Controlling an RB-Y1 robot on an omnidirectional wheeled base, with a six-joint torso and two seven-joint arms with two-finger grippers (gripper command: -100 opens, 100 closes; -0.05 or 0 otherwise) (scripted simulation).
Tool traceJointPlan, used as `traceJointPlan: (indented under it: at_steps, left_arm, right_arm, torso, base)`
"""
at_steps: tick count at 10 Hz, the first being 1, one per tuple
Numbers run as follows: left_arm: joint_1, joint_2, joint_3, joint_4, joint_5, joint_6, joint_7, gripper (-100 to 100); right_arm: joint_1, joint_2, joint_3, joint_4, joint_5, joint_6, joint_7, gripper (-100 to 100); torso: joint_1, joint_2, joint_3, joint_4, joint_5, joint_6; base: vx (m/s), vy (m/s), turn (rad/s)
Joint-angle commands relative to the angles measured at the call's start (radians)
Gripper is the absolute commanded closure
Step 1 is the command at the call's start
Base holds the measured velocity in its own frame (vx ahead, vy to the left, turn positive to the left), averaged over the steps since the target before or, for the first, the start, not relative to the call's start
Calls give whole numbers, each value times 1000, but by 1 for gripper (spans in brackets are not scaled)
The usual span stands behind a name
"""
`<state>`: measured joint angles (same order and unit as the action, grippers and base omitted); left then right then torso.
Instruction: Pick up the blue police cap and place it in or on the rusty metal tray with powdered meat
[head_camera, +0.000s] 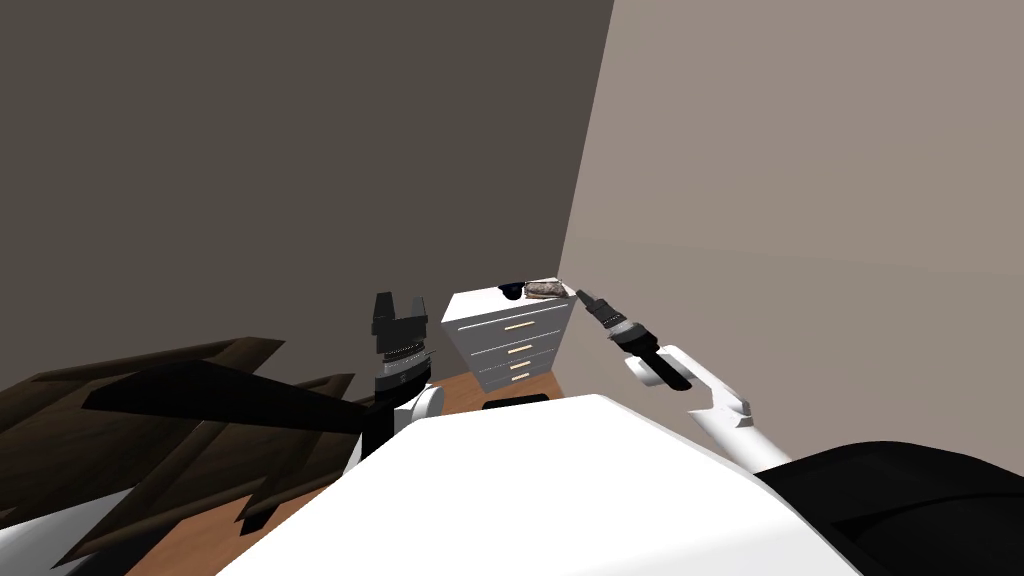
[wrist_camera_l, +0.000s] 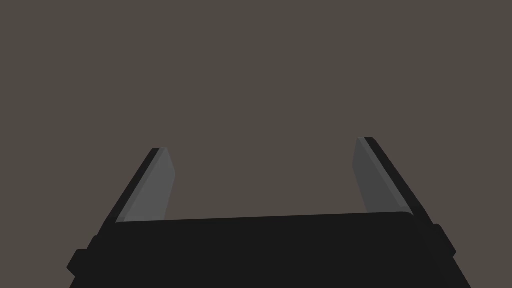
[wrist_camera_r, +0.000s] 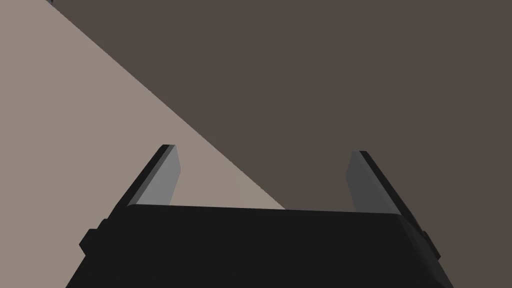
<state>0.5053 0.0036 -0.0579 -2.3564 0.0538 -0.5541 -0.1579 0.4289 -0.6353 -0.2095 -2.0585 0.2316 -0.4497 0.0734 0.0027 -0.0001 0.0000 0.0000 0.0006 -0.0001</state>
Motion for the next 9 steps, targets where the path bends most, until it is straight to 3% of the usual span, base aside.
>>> traceJointPlan:
  at_steps: [1, 9]
  left_arm:
    - [0, 0, 0, 0, 0, 0, 0, 0]
    - [0, 0, 0, 0, 0, 0, 0, 0]
  right_arm:
    - [4, -50, -22, 20, 31, 0, 10, -100]
    - [25, -286, -95, 89, 141, 11, 40, -100]
  torso:
    - [0, 0, 0, 0, 0, 0]
    - [1, 0, 0, 0, 0, 0]
  base:
    - [6, 51, 7]
    - [4, 59, 9]
